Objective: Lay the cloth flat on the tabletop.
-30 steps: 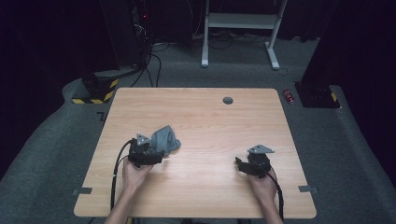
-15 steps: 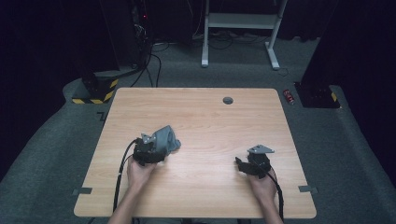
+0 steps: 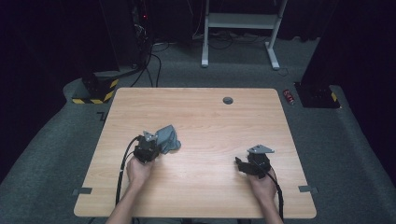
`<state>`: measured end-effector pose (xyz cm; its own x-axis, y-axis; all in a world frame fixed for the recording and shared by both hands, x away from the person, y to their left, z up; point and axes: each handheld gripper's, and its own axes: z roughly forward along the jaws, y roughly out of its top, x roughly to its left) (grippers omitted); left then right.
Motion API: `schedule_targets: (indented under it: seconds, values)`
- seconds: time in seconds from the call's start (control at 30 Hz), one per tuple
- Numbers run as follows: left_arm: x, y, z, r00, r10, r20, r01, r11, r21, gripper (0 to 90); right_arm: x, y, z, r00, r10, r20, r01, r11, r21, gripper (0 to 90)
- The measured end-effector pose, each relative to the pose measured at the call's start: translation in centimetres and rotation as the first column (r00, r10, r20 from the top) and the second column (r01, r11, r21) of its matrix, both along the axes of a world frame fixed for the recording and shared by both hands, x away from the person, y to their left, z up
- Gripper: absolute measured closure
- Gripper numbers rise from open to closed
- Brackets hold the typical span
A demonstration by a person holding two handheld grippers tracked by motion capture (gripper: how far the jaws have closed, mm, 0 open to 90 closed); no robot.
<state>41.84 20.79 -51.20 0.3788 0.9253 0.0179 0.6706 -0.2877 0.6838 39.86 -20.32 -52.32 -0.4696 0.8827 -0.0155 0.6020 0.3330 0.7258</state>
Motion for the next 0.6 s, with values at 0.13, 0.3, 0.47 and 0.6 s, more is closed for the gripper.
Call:
schedule_targets:
  seconds: [0.13,0.3,0.47,0.6]
  values:
    - [-0.1,-0.5,0.1,0.9995,-0.032,0.0,0.032,0.9986,-0.042,84.8,0.0,0.0,0.0,1.0,0.0,0.0,0.0,1.0,0.0,32.9]
    - [-0.2,-1.5,0.0,0.9979,-0.064,0.004,0.064,0.9945,-0.083,85.2,0.0,0.0,0.0,1.0,0.0,0.0,0.0,1.0,0.0,32.9]
    - [-0.3,-2.5,0.2,0.9956,-0.093,0.002,0.093,0.9901,-0.105,85.2,0.0,0.0,0.0,1.0,0.0,0.0,0.0,1.0,0.0,32.9]
    - [-0.3,-3.4,0.5,0.9922,-0.125,0.001,0.124,0.9871,-0.101,85.2,0.0,0.0,0.0,1.0,0.0,0.0,0.0,1.0,0.0,32.9]
